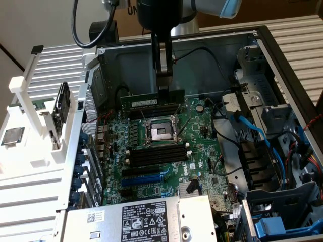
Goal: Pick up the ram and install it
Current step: 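Insert the ram into the slot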
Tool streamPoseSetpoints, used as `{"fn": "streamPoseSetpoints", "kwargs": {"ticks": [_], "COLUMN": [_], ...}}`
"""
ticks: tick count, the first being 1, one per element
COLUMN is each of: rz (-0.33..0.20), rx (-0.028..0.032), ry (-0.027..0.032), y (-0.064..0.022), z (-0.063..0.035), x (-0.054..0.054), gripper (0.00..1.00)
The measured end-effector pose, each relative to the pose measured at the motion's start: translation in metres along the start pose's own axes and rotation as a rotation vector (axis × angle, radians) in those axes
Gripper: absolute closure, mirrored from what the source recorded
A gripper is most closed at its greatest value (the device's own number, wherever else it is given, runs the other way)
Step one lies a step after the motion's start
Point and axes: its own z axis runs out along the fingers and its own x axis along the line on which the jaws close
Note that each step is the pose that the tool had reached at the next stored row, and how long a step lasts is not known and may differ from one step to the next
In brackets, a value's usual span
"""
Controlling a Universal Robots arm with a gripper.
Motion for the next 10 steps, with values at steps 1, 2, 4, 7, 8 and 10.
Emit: {"fn": "streamPoseSetpoints", "kwargs": {"ticks": [1,2,4,7,8,10], "rz": [0.000,0.000,0.000,0.000,0.000,0.000], "rx": [0.0005,0.0010,0.0019,0.0022,0.0021,0.0022], "ry": [0.0000,0.0000,-0.0002,-0.0002,-0.0001,-0.0002], "y": [0.0000,0.0000,-0.0001,-0.0001,-0.0001,-0.0001], "z": [0.0018,0.0034,0.0071,0.0120,0.0130,0.0152], "x": [0.000,0.000,0.000,0.000,0.000,0.000], "gripper": [0.88,0.88,0.88,0.88,0.88,0.88]}}
